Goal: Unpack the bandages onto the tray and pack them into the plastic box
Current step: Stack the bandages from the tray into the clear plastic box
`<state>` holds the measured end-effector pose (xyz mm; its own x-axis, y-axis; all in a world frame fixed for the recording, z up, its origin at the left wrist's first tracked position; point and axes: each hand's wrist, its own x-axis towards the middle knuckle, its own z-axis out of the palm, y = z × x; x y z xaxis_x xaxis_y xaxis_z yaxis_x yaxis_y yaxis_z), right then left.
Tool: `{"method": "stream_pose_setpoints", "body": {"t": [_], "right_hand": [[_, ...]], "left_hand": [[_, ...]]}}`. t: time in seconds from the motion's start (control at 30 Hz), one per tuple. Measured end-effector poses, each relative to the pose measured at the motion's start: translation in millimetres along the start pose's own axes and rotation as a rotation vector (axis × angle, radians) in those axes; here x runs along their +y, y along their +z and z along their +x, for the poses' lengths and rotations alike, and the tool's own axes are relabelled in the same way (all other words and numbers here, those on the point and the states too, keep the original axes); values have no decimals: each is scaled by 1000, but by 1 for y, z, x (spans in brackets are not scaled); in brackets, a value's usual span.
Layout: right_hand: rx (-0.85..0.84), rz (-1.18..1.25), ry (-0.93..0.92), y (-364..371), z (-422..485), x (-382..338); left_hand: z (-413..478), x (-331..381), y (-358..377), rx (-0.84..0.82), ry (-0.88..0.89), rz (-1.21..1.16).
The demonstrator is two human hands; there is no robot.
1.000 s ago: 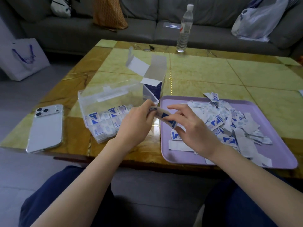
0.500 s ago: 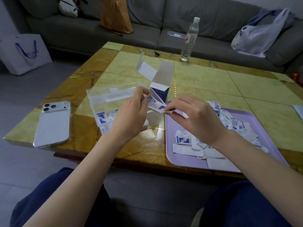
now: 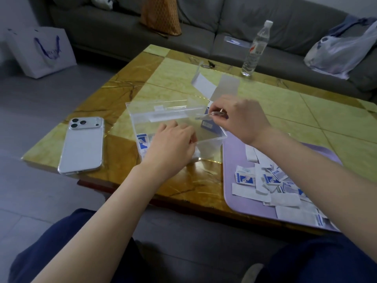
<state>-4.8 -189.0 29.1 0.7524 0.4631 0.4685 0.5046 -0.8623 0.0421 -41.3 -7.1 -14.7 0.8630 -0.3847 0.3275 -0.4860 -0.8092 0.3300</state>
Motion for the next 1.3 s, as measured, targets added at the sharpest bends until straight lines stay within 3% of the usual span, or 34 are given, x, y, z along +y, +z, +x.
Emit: {"method": "stream_pose_setpoints", "body": {"t": [0.13,0.43,0.97,1.3], "right_hand": [[-65,-65,-48,14,15,-2],[-427,-263,-66,38,33,-9],[-1039,-202,-74,50,60,-22],[-1231,-195,-66,60,63,-21]], "left_hand": [[-5,-5,-3,1,-8,-40],[-1,-8,-2,-28,-31,-105],[0,-9,-1,-46,-47,-158],[0,-7,-2,-36,-39,-140]]}}
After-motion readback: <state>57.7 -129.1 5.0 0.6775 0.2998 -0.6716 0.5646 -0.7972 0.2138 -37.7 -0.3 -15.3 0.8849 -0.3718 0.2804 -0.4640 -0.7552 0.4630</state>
